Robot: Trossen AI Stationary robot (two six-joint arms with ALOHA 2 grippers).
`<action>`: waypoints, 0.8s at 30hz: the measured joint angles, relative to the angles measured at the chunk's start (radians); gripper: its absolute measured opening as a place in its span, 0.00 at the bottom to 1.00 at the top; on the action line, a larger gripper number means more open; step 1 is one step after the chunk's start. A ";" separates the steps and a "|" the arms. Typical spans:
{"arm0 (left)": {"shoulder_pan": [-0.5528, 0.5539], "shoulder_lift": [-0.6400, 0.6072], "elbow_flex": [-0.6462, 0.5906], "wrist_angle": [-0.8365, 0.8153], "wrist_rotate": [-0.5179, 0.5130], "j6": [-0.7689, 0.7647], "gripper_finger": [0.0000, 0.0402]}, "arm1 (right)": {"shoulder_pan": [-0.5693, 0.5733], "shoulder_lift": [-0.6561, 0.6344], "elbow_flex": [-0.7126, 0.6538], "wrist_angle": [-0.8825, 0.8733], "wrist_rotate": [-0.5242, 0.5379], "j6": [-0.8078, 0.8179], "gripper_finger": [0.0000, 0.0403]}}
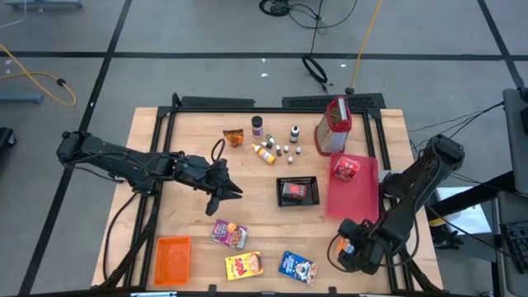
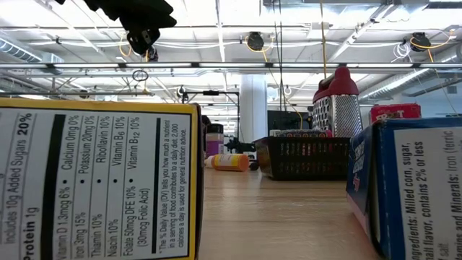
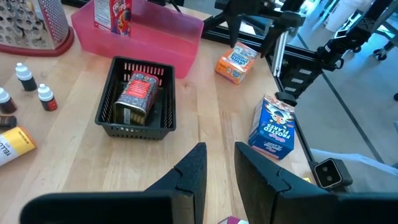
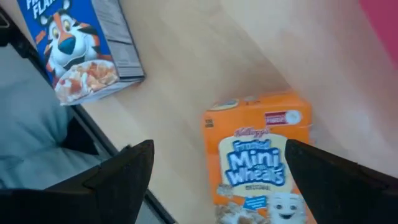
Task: Pick & Place Kitchen Items
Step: Put the orange cereal box into the red bin
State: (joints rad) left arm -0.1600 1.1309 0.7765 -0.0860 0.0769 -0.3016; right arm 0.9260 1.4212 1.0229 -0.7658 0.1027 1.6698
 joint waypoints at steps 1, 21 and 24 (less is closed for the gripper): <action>-0.002 0.000 0.000 0.000 0.000 -0.001 0.20 | 0.001 -0.003 0.000 -0.007 0.004 -0.001 0.89; -0.034 0.000 0.000 0.000 -0.027 -0.006 0.20 | 0.065 0.095 0.000 -0.092 0.004 -0.008 0.89; -0.034 0.000 0.000 0.000 -0.027 -0.007 0.20 | 0.066 0.115 0.000 -0.091 0.003 -0.011 0.89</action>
State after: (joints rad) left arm -0.1936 1.1309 0.7769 -0.0860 0.0498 -0.3084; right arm 0.9924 1.5357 1.0229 -0.8572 0.1057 1.6589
